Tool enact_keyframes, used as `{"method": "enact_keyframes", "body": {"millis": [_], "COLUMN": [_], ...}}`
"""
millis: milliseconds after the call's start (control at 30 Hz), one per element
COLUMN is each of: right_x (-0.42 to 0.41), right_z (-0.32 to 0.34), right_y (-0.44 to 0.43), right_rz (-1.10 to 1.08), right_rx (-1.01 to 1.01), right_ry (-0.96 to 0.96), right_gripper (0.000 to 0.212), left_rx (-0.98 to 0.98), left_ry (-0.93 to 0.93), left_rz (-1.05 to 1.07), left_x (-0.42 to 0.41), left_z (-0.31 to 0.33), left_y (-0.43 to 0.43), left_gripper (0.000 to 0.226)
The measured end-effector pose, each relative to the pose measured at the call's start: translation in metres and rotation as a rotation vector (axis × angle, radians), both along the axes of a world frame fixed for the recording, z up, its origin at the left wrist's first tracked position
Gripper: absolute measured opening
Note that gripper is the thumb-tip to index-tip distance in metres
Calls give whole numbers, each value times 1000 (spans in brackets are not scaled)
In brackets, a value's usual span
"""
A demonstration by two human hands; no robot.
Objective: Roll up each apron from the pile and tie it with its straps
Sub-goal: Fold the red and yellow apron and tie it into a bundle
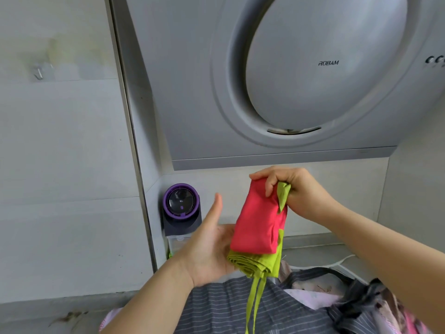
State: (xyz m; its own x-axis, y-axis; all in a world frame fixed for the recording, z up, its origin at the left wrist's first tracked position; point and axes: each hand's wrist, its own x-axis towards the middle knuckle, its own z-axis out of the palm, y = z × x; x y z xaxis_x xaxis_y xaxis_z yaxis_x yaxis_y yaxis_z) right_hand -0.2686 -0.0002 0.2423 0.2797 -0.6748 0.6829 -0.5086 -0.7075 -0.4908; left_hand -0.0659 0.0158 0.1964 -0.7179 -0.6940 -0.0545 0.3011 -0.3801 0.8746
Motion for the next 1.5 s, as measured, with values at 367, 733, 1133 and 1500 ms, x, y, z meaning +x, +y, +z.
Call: {"method": "enact_keyframes", "body": {"millis": [367,733,1133,1500], "right_x": [-6,21,38,78], "right_z": [14,9,-3,-42], "right_y": [-2,-14,34,22], "right_rz": [-103,-95,31,-146], "right_rx": [208,421,563,603], "right_ry": [-28,-600,-217,-209], "right_gripper": [48,52,12,45], "left_rx": [-288,-128,-460,-551], "left_ry": [-153,82,-310,-276], "left_rz": [157,117,954,1077], "left_x": [-10,-8,-2,-26], "left_z": [2,9,15,33], "left_y": [6,5,-40,-37], "left_gripper": [41,50,16,13]}}
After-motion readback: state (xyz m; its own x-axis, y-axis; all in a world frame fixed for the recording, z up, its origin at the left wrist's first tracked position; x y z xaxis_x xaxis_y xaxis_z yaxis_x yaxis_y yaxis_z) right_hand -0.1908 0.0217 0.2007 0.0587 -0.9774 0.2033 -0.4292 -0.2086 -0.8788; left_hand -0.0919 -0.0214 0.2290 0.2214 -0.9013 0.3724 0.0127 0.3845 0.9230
